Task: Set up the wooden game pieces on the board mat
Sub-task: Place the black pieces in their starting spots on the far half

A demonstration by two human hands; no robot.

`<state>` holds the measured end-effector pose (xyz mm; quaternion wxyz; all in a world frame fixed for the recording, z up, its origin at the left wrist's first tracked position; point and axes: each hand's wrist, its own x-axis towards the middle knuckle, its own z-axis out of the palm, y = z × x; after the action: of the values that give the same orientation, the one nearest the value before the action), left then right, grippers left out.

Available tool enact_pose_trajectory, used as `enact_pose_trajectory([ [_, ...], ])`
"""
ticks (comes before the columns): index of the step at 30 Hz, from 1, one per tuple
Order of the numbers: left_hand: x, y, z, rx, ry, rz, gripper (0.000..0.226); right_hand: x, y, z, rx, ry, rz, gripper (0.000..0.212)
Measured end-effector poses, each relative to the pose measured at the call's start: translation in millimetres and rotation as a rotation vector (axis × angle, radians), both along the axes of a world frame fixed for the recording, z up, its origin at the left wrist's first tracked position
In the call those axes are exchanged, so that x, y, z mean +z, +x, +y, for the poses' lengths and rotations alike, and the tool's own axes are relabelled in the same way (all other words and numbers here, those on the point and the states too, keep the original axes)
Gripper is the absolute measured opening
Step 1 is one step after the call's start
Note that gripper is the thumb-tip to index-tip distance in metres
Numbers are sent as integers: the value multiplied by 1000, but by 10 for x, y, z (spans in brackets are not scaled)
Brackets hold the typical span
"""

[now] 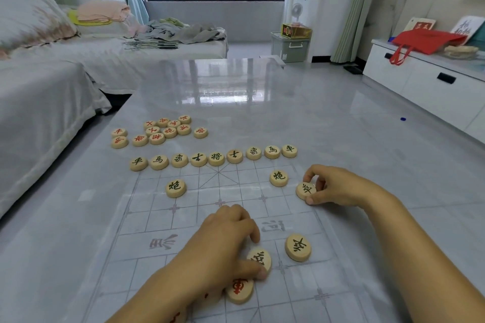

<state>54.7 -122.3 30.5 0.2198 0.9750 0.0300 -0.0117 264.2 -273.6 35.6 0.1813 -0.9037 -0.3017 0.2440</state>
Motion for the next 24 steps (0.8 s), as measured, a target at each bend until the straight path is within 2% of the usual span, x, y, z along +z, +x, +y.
enact_pose_trajectory([
  [7,-63,20,4,-34,77,-4,39,-30,2,22,-24,6,-9,34],
  [10,-43,108,19,48,69,-101,25,-44,16,16,-27,9,3,35],
  [13,-17,275,85,88,99,-92,33,-57,35,14,-30,15,10,35],
  [16,121,329,214,162,-133,-85,29,-62,49,15,-22,12,16,35],
  [18,208,281,259,149,-190,-98,28,-67,45,20,-15,1,14,36],
  [20,213,215,182,76,-100,30,38,-69,41,25,-13,-7,12,37],
  [22,141,172,13,-36,99,156,51,-57,36,23,-15,-14,17,40],
  [24,67,151,-103,-111,280,189,54,-47,23,18,-13,-17,23,43],
])
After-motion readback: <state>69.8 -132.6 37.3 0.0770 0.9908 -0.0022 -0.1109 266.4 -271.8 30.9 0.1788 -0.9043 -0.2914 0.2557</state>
